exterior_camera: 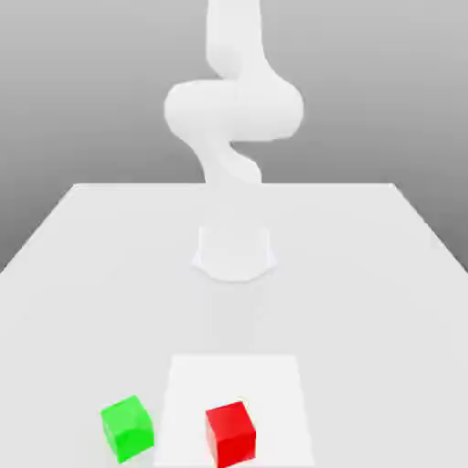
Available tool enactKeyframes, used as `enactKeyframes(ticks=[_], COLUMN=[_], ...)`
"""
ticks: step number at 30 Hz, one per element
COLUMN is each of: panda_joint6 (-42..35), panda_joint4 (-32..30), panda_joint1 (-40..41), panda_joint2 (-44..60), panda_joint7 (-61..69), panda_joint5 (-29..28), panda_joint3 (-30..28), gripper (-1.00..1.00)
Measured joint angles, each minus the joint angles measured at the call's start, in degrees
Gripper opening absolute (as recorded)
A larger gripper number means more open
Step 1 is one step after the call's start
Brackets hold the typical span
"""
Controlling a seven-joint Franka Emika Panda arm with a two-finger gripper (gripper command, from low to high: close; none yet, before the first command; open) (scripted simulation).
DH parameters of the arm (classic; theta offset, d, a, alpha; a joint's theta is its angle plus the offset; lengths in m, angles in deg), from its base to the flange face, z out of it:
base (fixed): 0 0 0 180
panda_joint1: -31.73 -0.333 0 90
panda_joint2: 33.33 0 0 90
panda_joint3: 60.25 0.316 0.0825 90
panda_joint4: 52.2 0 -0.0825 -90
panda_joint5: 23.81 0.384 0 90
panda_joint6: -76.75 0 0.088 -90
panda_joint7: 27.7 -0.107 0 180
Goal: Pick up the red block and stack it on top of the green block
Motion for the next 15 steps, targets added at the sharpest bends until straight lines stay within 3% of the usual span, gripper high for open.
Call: enactKeyframes(ticks=[15], panda_joint6=[12.1], panda_joint4=[-5.8], panda_joint1=[-4.6], panda_joint2=[31.6], panda_joint7=[14.3], panda_joint5=[4.0], panda_joint3=[-4.5], gripper=[0.0])
